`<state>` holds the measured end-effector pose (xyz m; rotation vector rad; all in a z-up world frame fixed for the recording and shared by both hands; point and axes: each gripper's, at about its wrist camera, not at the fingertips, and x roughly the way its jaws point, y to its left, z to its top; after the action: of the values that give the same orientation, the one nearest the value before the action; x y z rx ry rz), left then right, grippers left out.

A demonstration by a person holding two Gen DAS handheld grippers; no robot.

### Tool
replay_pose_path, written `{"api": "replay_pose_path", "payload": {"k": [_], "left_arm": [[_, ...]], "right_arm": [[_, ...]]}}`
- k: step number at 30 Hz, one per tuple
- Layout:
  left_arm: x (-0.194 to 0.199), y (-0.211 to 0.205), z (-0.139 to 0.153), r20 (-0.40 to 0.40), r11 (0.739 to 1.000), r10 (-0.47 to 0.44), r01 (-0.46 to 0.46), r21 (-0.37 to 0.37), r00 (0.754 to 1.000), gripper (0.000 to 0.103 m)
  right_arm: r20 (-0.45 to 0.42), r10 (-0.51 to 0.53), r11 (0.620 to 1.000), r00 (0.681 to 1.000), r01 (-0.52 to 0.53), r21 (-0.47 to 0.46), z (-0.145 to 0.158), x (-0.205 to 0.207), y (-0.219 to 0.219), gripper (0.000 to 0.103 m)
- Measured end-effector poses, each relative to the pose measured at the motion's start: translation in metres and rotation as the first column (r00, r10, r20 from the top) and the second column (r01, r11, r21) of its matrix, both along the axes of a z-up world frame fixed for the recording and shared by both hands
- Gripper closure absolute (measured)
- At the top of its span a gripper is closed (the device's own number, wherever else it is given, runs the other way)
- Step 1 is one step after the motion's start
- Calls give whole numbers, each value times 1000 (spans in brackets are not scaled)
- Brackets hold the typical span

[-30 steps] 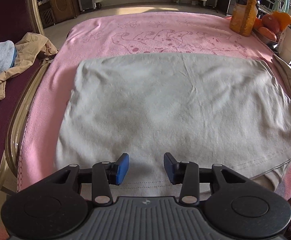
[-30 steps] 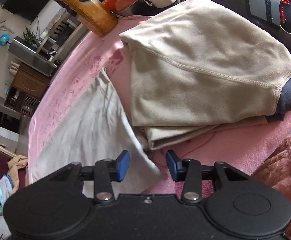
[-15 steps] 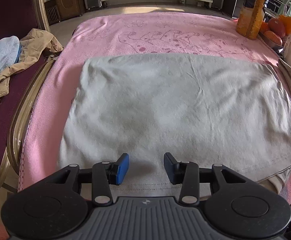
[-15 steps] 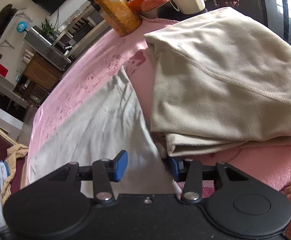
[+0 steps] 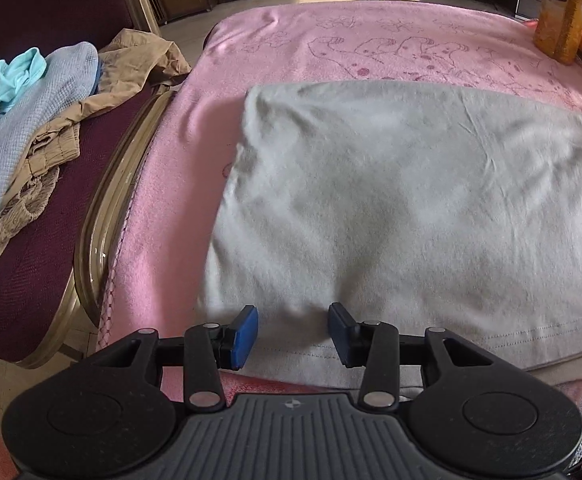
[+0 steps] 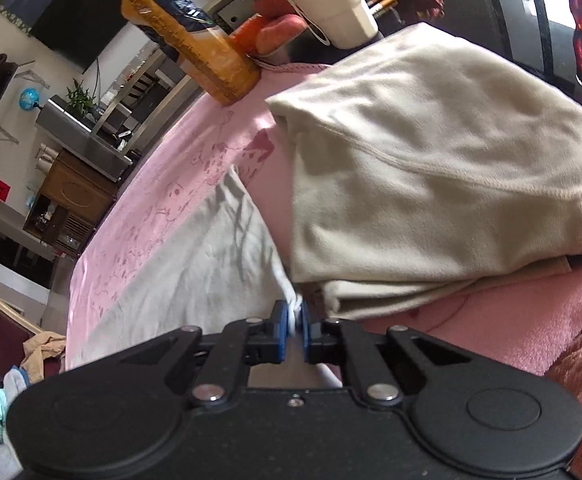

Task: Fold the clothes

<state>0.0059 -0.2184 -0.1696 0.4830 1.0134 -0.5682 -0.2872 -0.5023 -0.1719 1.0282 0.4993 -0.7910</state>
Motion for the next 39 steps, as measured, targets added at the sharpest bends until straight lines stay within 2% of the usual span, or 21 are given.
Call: {"api": "replay_pose_path", "payload": {"k": [2,4,5,10,13,15,17,19,23,25,29,34,37,39], "left_arm": [[1,1,0,-14,1000,-8,9,15,1000,64],[9,7,9,-68,1000,-3,1,-21,998,64],[12,14,16,-71,999,0,-3,-42,998,64],[29,49,53,26,997,0,2,-71,1000,63],[41,77,69,87,994,12,-2,-112,996,62],[51,94,73,97,985,48,-31,-168,994,62],[59,108,69,64,970,93,-76,-233,994,62],[66,120,61,14,951,136,-127,-283,991,62],[73,132,59,-19,923,206,-201,-328,978,64],[76,136,58,-42,910,213,-214,-354,976,64],[78,137,55,-68,904,206,-216,-369,976,64],[77,135,57,-67,892,190,-201,-404,980,64],[78,136,56,-72,890,195,-207,-406,978,64],[79,136,55,-78,889,200,-214,-405,977,64]], "right_arm": [[-22,29,998,999,-30,-51,20,13,5,96],[-46,73,990,996,-78,-116,45,30,12,96],[-65,98,982,993,-107,-153,59,40,16,96],[-118,253,911,960,-277,-306,118,93,54,97],[-144,365,837,920,-392,-382,142,133,92,97],[-163,462,773,872,-486,-409,143,166,126,97],[-186,556,701,810,-577,-420,140,198,159,97],[-231,632,631,739,-664,-401,118,228,190,97],[-306,730,548,612,-791,-273,56,277,232,97],[-323,749,543,579,-815,-202,29,289,241,97],[-269,751,591,603,-796,-135,13,286,237,97],[-102,751,641,652,-757,-126,36,273,226,98],[-60,763,632,643,-762,-141,50,273,232,98],[-75,773,617,630,-774,-142,52,279,238,98]]}}
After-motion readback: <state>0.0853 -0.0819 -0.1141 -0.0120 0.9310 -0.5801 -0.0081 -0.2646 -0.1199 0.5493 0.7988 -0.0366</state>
